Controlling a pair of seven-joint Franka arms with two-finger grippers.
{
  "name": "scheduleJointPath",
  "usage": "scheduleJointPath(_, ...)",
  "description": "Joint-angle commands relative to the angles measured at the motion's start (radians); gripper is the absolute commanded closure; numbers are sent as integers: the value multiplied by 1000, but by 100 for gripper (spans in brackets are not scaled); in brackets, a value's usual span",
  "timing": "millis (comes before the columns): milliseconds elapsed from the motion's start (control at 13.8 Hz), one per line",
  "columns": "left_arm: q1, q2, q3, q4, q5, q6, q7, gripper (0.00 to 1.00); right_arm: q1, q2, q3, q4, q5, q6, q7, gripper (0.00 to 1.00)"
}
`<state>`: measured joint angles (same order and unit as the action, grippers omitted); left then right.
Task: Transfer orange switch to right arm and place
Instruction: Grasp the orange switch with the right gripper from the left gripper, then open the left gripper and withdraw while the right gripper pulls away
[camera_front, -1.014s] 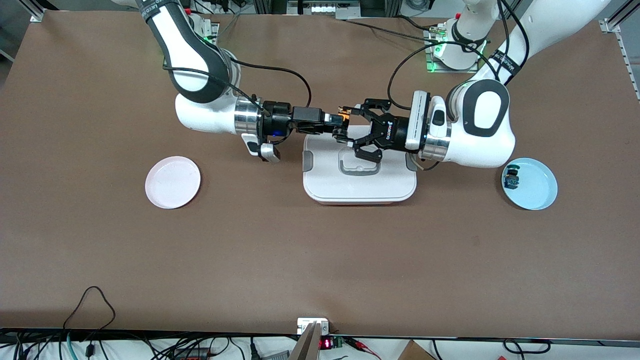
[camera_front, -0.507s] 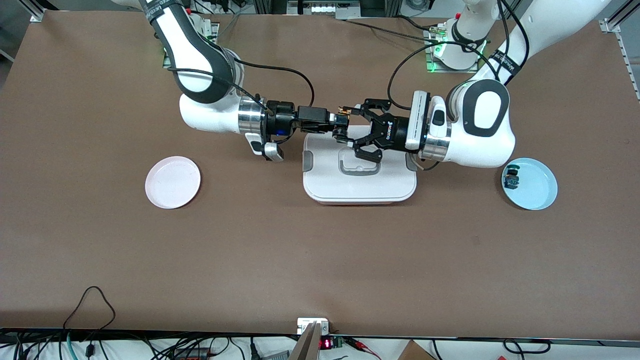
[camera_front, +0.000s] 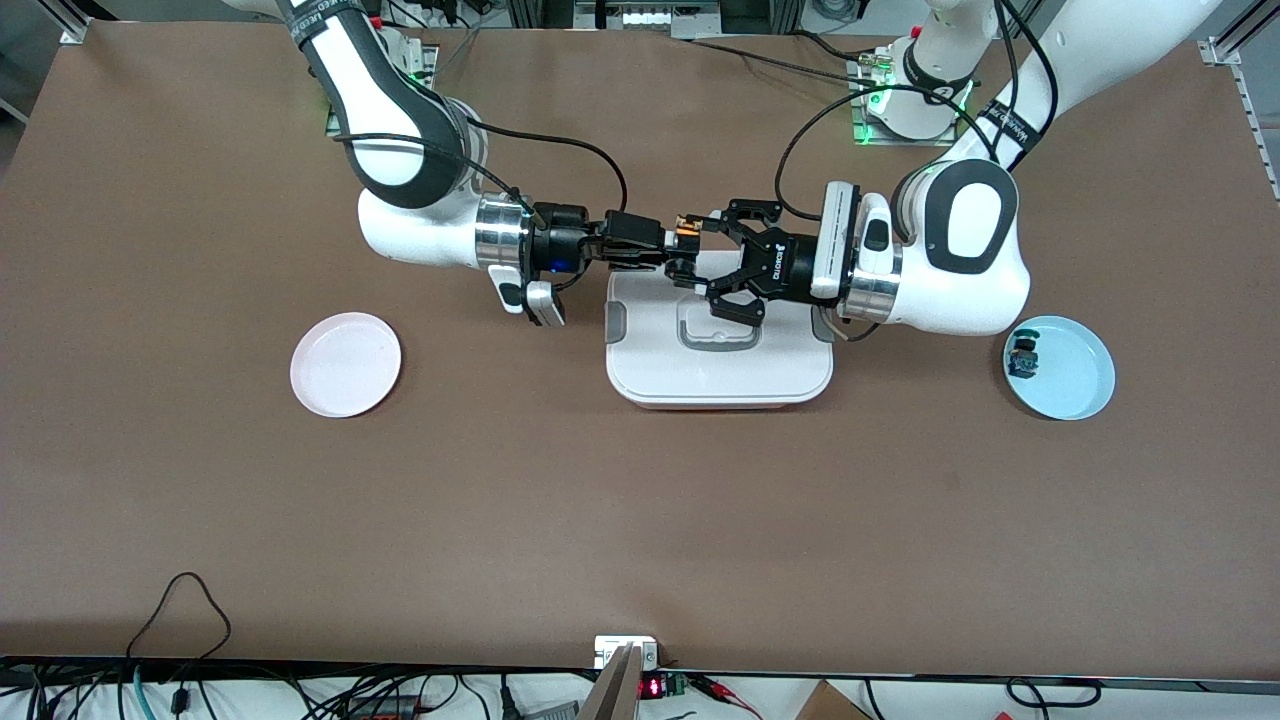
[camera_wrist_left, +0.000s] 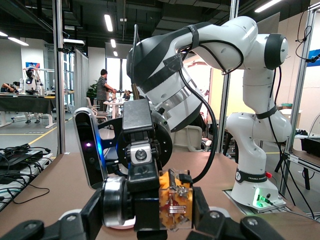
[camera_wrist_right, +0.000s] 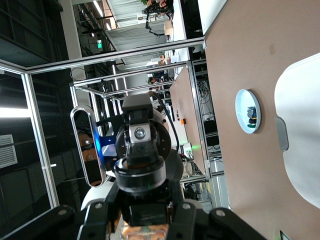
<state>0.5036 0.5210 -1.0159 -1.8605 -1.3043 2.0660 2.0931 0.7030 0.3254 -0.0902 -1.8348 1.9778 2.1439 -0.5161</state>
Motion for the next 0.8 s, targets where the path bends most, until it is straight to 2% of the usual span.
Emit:
scheduleJointPath(0, 3, 4, -9, 0, -42, 6, 22, 89, 7, 12, -3, 9, 13, 8, -42, 99)
scheduleJointPath(72, 3, 2, -9, 3, -43, 5, 22, 70, 7, 12, -3, 9, 13, 10, -42, 99)
scheduleJointPath(145, 6, 4, -10, 3, -43, 5, 16, 1, 7, 14, -3, 9, 10, 10, -45, 99)
scheduleJointPath(435, 30, 5, -3, 7, -47, -24, 12, 0, 6, 18, -5, 12, 7, 8, -44, 100)
scheduleJointPath(725, 128, 10, 8, 12, -33, -177, 8, 0, 0, 11, -9, 8, 4, 8, -48, 100)
